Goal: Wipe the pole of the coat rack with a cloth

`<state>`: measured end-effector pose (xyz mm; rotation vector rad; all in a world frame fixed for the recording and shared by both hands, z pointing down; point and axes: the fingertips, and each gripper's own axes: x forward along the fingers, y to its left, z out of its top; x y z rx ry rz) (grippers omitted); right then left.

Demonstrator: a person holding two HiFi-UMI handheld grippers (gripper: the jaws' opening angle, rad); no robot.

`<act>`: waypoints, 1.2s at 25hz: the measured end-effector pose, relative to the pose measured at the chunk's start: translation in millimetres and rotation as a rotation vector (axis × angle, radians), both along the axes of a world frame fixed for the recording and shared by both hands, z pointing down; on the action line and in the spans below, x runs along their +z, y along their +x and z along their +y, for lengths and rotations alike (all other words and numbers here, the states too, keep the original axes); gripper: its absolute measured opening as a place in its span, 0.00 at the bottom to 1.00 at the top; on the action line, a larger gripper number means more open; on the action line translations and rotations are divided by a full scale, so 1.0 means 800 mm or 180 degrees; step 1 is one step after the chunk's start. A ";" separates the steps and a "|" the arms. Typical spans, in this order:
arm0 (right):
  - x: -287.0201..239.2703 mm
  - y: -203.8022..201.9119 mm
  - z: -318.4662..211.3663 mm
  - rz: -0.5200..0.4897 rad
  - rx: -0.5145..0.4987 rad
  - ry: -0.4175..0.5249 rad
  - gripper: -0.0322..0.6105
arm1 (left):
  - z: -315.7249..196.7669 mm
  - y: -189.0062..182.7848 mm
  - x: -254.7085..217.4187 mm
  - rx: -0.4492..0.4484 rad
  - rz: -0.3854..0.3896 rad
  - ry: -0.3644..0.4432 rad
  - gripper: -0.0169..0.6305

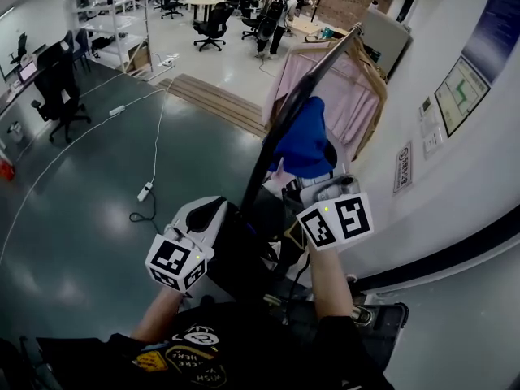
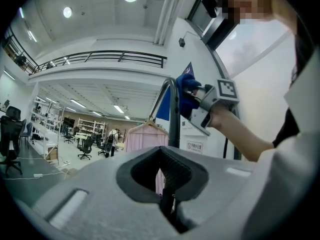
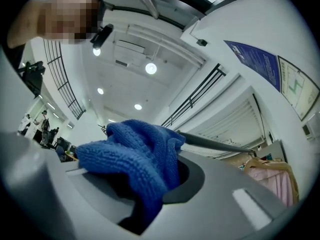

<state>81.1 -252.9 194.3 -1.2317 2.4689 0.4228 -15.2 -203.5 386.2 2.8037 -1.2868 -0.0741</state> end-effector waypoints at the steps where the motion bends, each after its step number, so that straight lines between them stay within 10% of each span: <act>1: 0.016 -0.008 0.011 0.0097 -0.0025 -0.0006 0.11 | 0.000 0.001 0.001 0.0003 -0.0003 -0.0010 0.03; 6: 0.106 -0.027 0.046 0.0648 -0.0033 -0.0061 0.11 | 0.001 -0.001 0.010 -0.0009 -0.0011 -0.0061 0.03; 16: 0.253 -0.046 0.062 0.0717 -0.0419 -0.0663 0.11 | 0.000 -0.004 0.014 -0.0055 0.0011 -0.0078 0.03; 30: 0.028 -0.010 0.015 0.0218 -0.0241 0.0077 0.11 | -0.003 0.006 0.006 0.0020 0.0020 -0.0018 0.03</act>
